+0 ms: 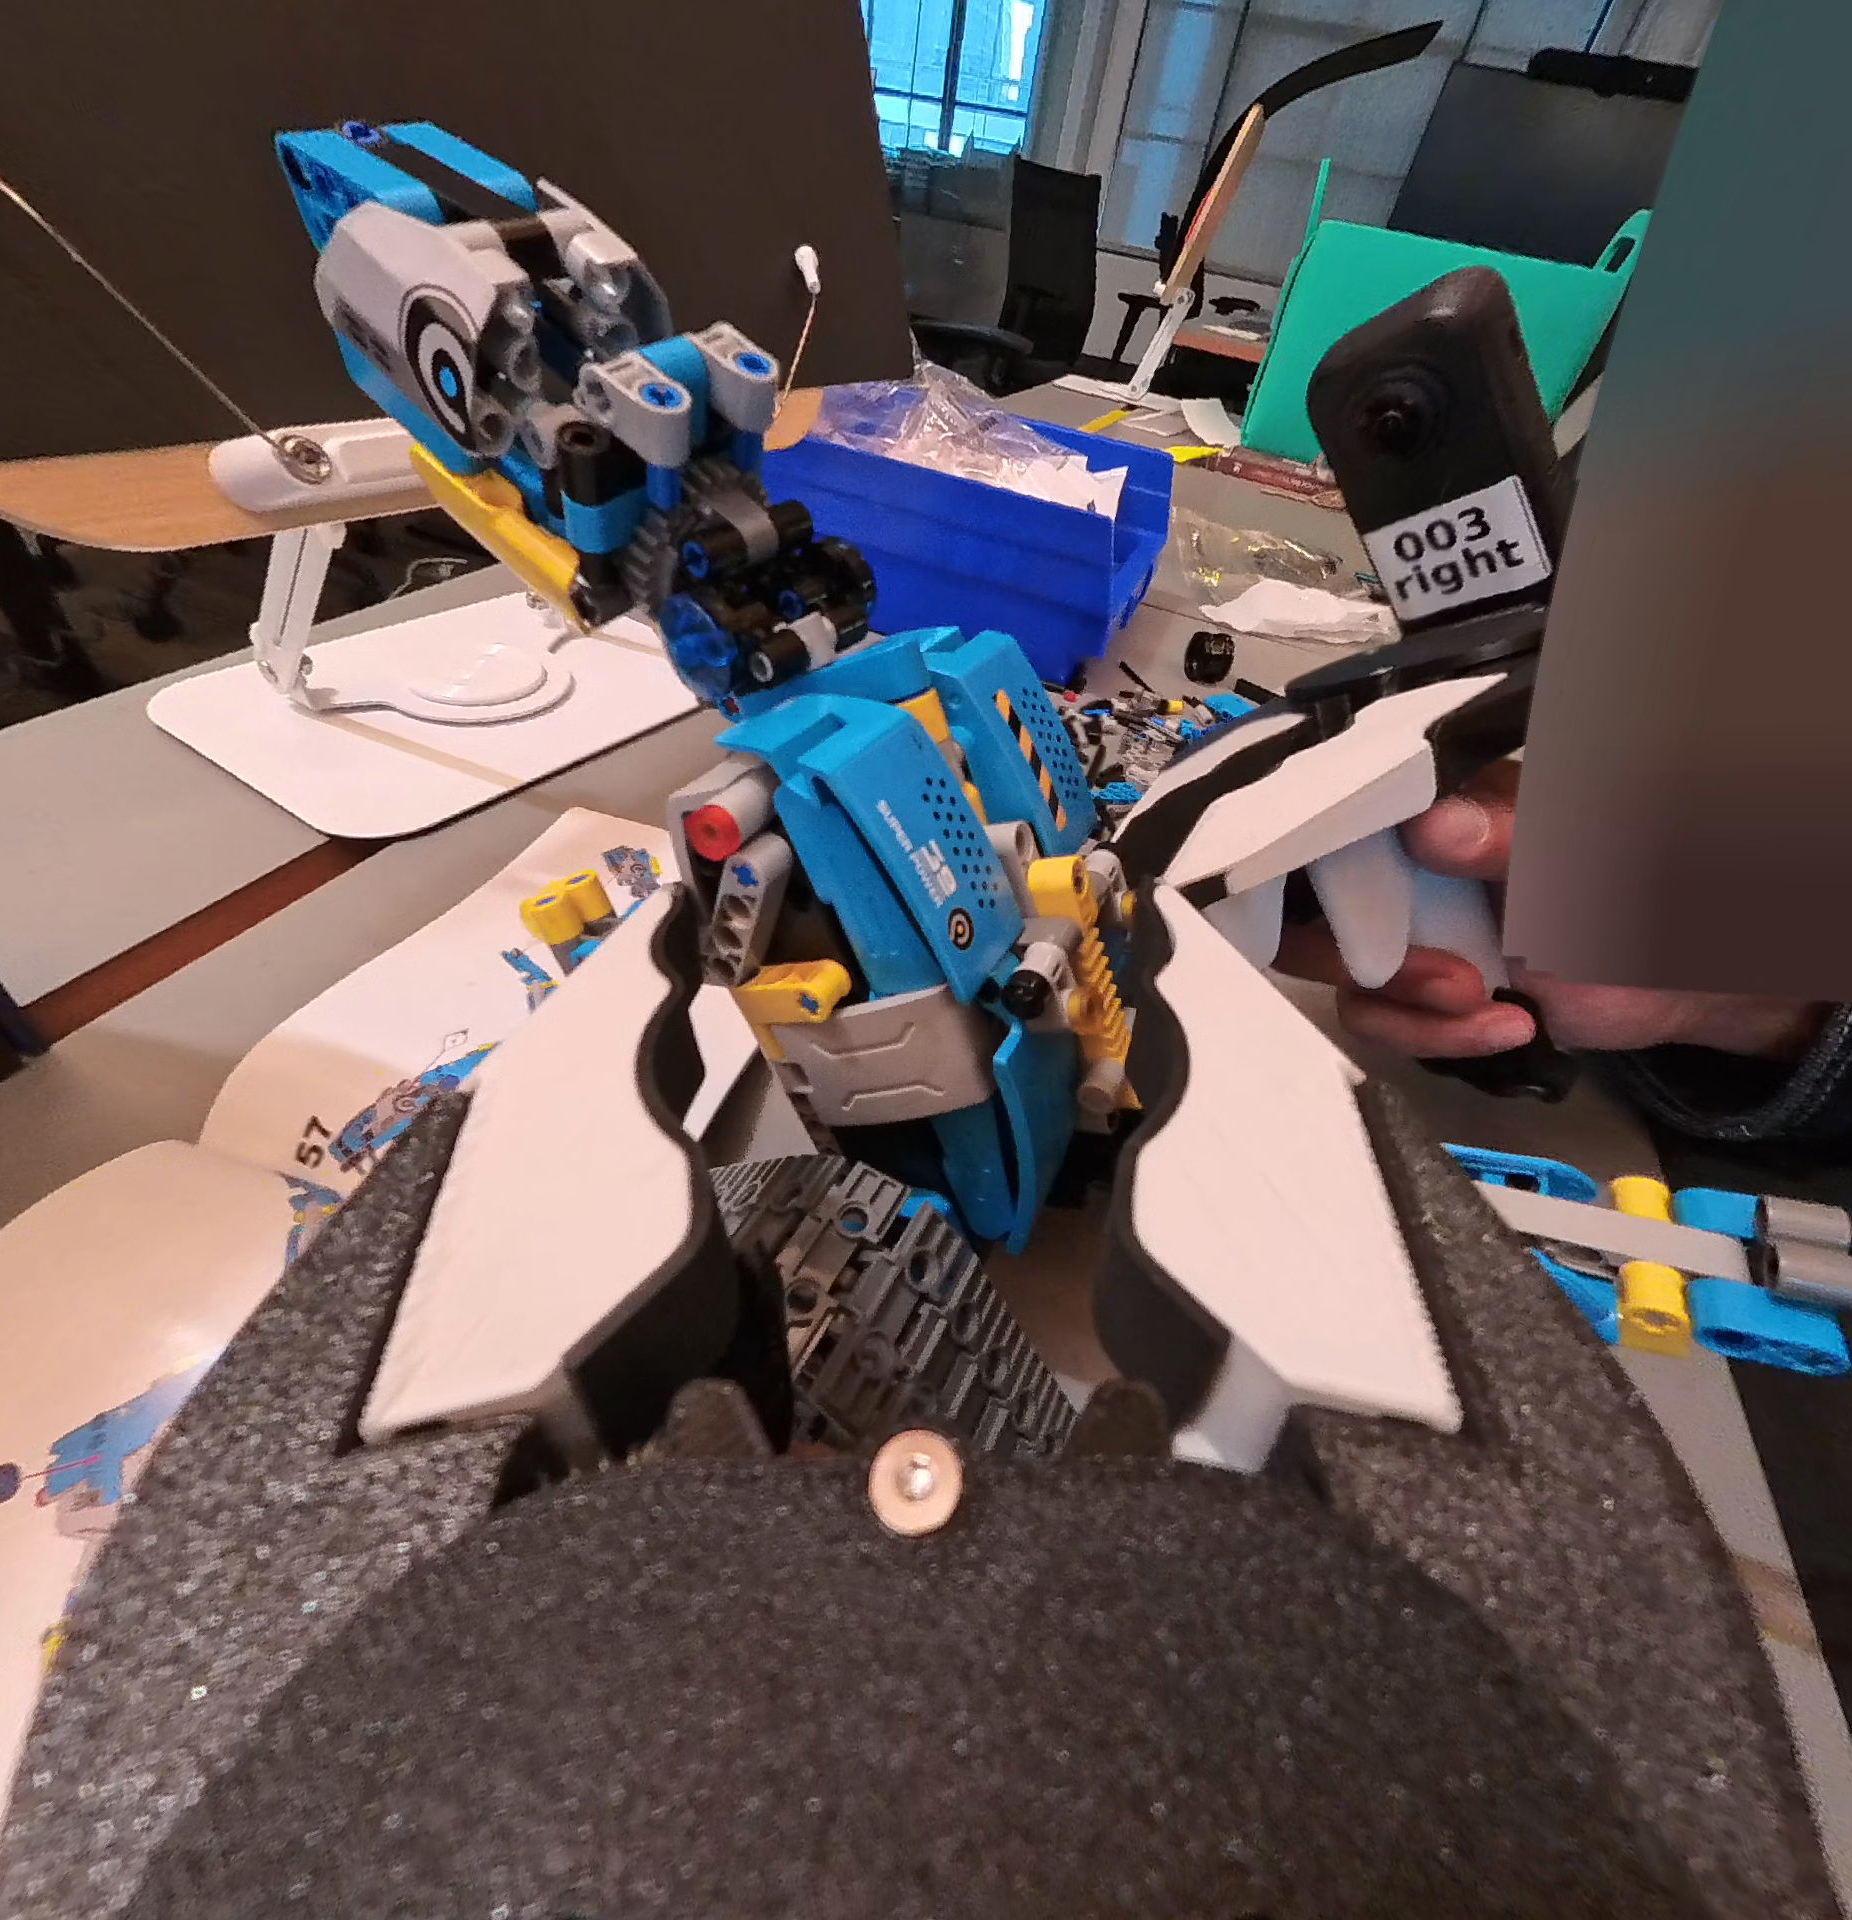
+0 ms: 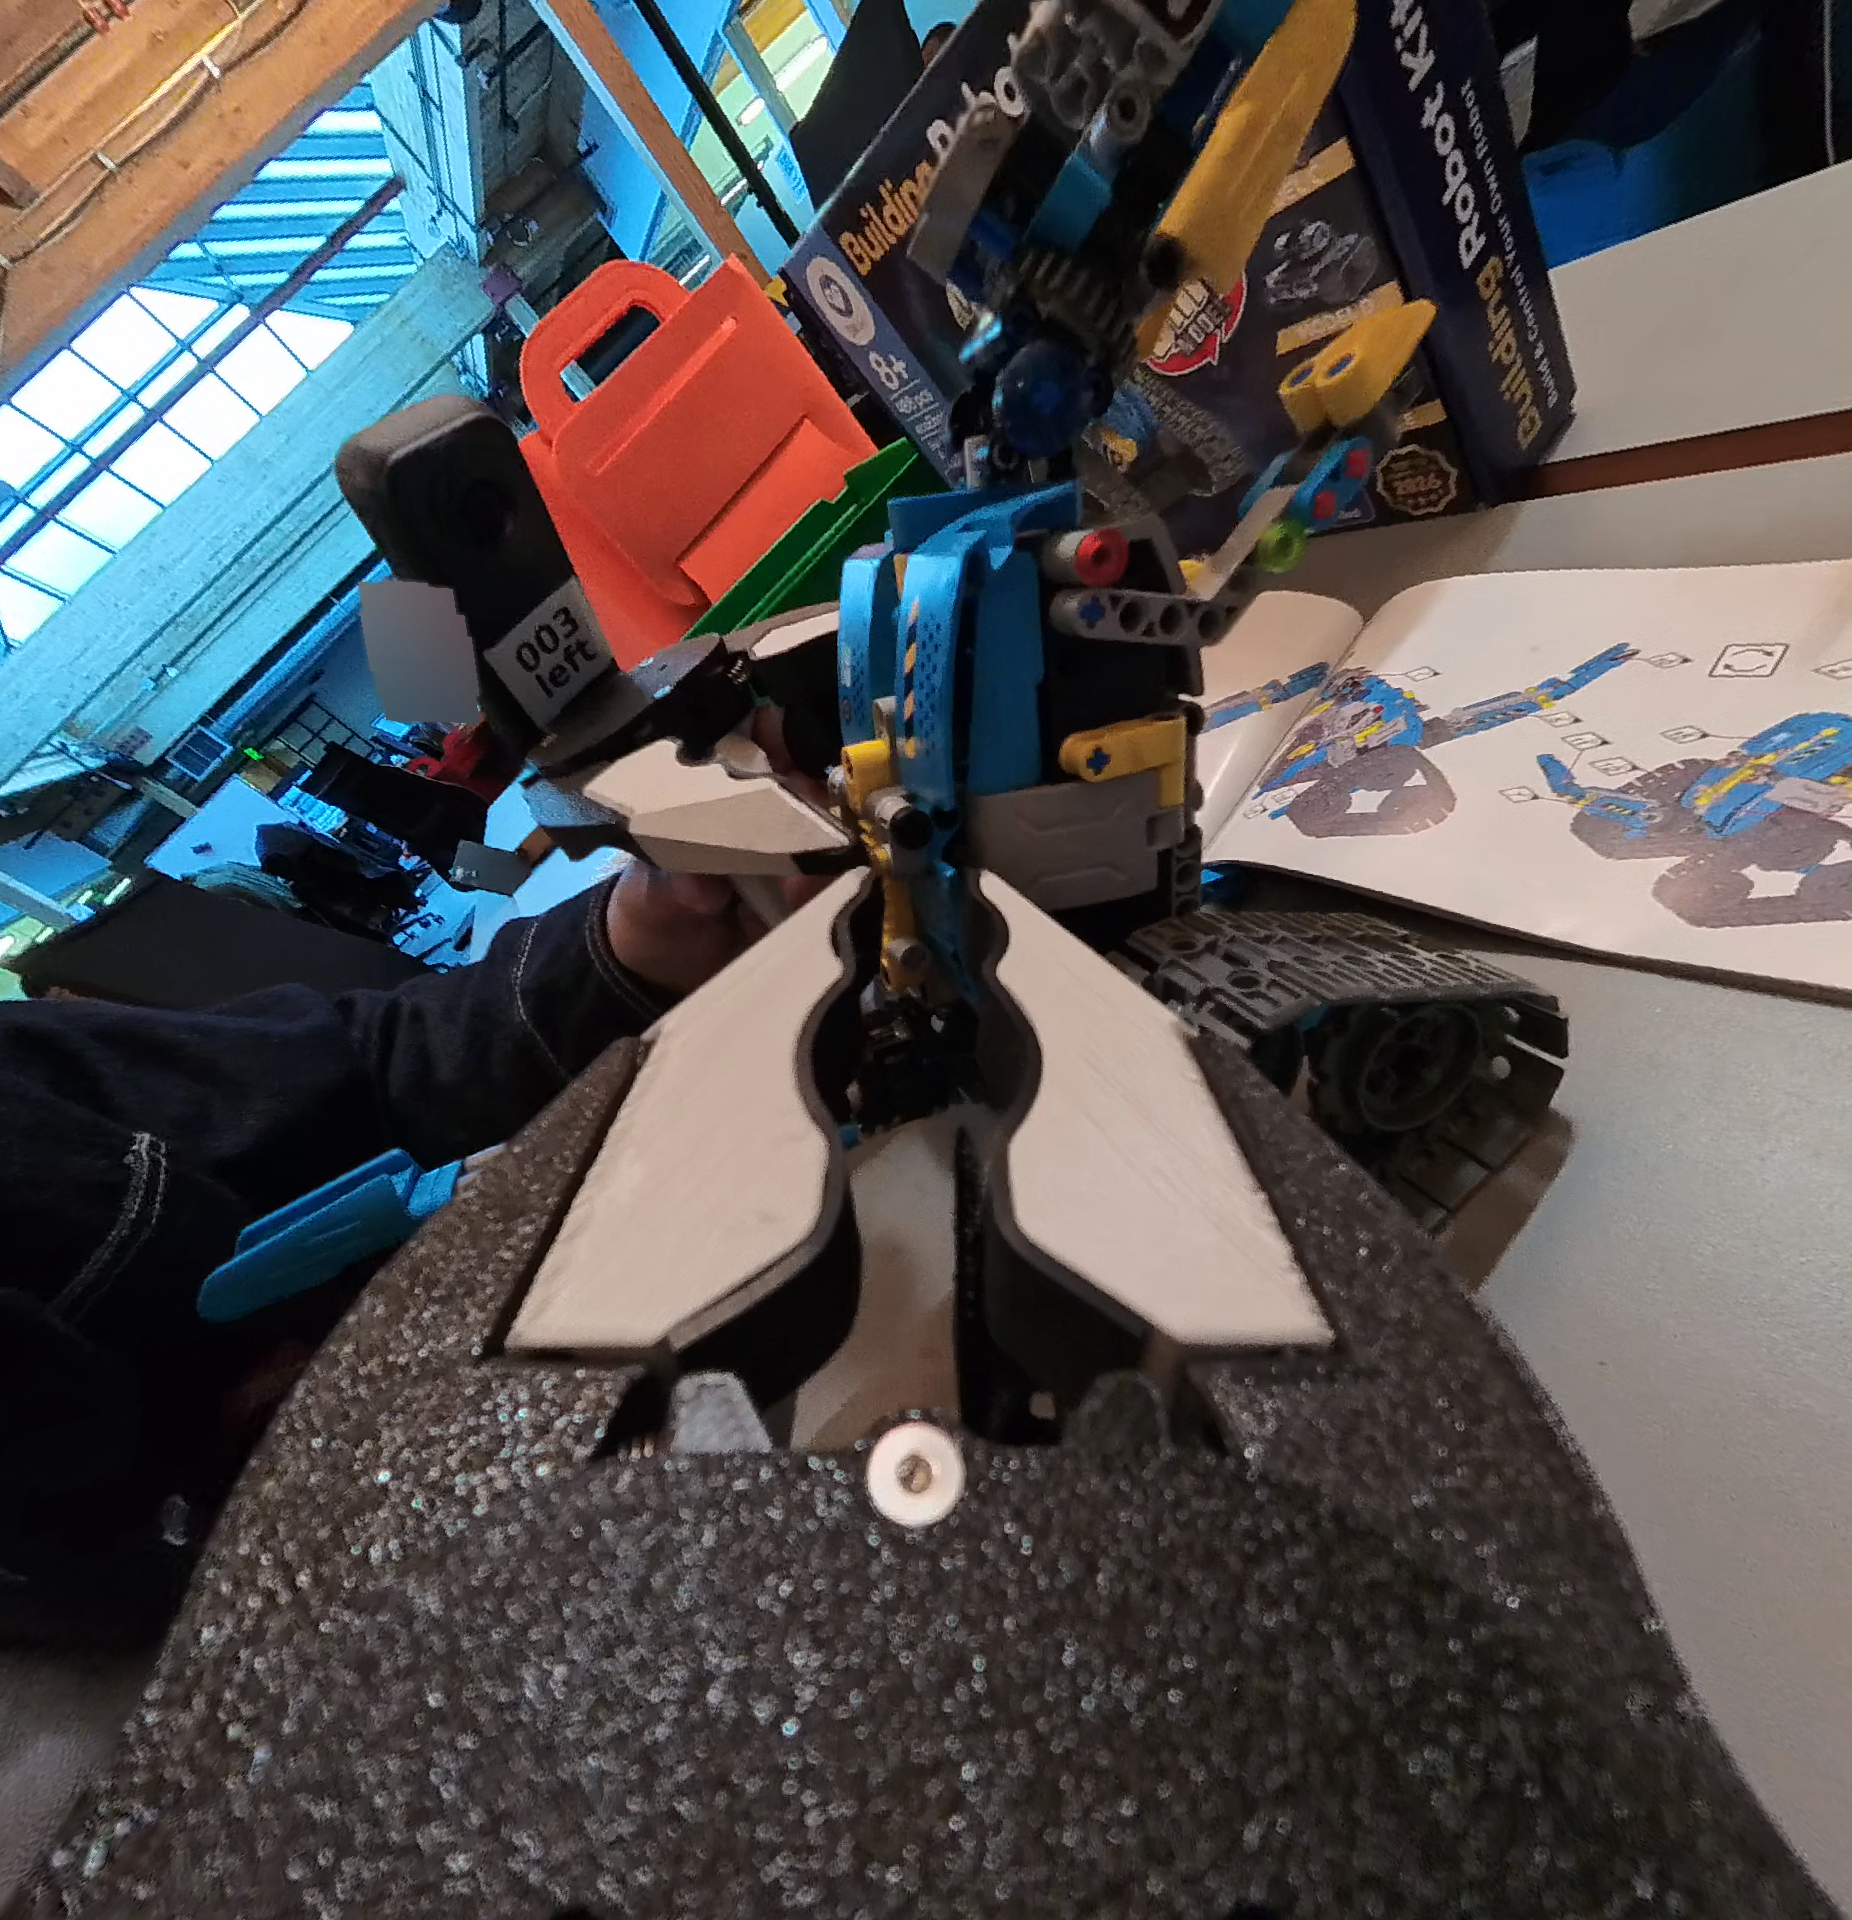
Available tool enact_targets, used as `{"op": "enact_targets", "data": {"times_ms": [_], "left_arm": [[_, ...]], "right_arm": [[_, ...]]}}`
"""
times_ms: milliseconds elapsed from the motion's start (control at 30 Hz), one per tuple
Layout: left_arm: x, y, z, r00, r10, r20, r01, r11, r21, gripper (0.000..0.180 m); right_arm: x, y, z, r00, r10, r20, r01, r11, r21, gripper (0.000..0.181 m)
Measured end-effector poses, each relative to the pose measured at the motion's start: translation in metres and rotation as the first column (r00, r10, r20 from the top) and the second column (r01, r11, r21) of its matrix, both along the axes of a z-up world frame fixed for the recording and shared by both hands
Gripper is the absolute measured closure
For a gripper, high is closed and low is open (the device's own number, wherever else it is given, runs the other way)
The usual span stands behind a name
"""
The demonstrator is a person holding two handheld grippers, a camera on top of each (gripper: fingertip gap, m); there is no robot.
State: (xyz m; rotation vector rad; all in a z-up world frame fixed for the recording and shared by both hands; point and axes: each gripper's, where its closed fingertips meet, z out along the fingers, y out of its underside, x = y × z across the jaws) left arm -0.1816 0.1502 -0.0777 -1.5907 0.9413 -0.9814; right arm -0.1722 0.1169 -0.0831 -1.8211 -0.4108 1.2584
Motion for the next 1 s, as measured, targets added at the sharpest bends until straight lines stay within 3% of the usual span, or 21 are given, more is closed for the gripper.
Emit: {"op": "enact_targets", "data": {"times_ms": [367, 467, 600, 767, 1000], "left_arm": [[-0.01, 0.0, 0.007, 0.998, -0.064, 0.026, 0.065, 0.997, -0.051, 0.096], [-0.023, 0.007, 0.01, 0.998, -0.055, -0.018, 0.054, 0.997, -0.047, 0.097], [-0.03, -0.013, -0.004, 0.978, -0.143, -0.151, 0.122, 0.983, -0.138, 0.108], [-0.03, -0.031, -0.012, 0.976, -0.153, -0.155, 0.125, 0.976, -0.179, 0.158], [-0.019, -0.029, -0.017, 0.982, -0.046, -0.182, 0.021, 0.99, -0.137, 0.164]], "right_arm": [[0.003, -0.003, 0.003, 0.998, 0.053, -0.027, -0.053, 0.999, 0.013, 0.161], [0.012, -0.005, 0.005, 0.999, 0.046, -0.012, -0.045, 0.998, 0.04, 0.162], [0.023, -0.002, -0.003, 0.999, 0.017, 0.038, -0.019, 0.999, 0.042, 0.163], [0.013, -0.004, -0.017, 0.989, 0.052, 0.136, -0.06, 0.997, 0.049, 0.164], [0.013, 0.009, -0.013, 0.979, -0.031, 0.202, -0.004, 0.986, 0.167, 0.166]]}}
